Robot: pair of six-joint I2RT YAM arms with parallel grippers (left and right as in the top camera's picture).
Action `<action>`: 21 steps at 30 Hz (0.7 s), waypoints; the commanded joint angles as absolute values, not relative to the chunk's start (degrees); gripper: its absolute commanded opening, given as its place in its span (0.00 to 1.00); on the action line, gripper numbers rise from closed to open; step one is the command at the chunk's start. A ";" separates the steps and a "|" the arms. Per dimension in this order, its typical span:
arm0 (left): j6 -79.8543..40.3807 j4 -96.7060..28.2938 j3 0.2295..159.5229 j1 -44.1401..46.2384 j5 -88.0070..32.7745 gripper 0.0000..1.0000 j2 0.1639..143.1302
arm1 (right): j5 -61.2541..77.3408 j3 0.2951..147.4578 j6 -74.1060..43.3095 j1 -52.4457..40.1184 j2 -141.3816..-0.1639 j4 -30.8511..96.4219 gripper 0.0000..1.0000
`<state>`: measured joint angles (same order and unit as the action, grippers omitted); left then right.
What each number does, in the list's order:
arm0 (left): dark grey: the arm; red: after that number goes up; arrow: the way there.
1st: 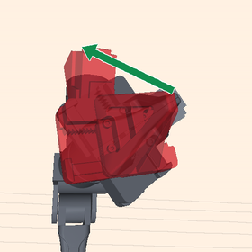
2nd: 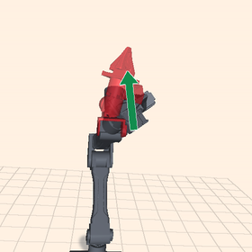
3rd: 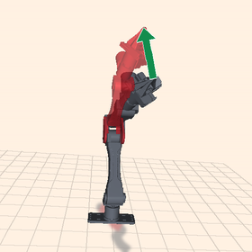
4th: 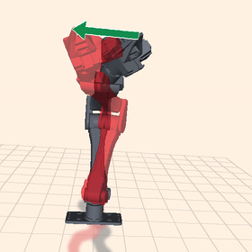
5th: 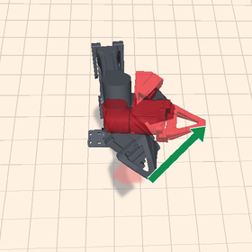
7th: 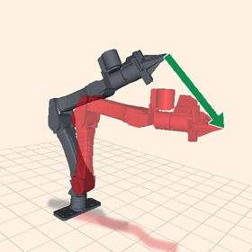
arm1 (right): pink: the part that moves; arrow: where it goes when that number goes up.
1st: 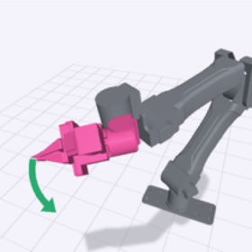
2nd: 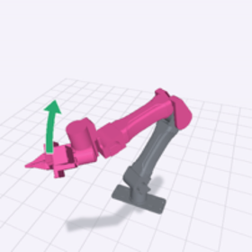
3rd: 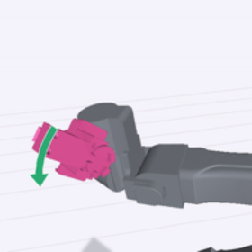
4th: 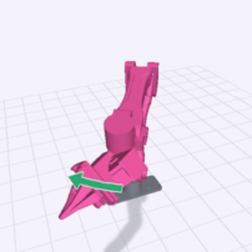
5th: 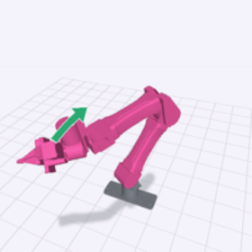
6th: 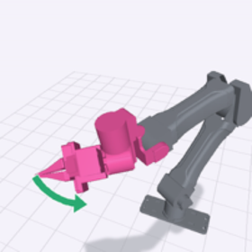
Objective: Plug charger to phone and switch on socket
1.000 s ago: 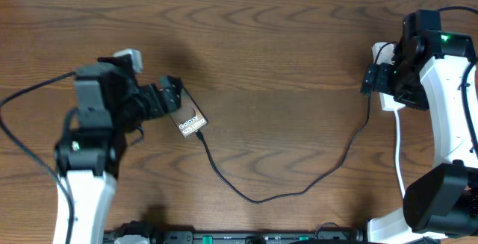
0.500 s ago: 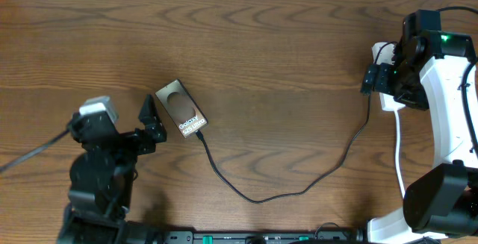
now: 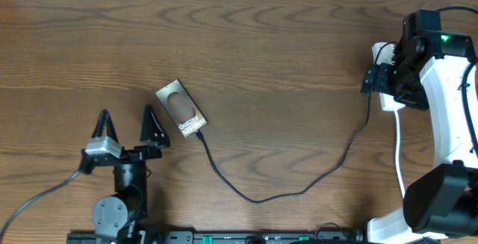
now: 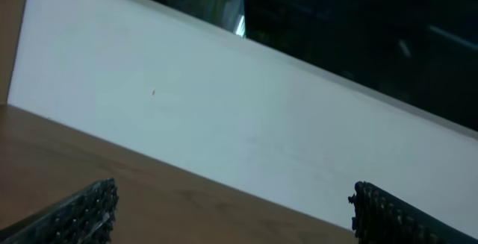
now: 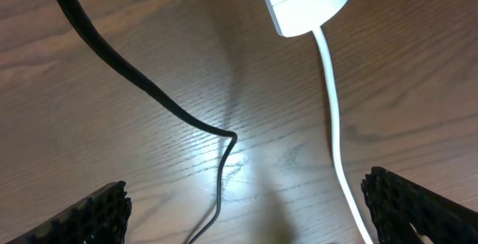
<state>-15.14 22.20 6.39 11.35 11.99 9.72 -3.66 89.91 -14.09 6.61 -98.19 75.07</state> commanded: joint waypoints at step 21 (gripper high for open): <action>-16.84 6.87 0.23 6.59 12.45 0.98 0.05 | -3.95 89.82 -15.00 6.33 -96.55 74.98 0.99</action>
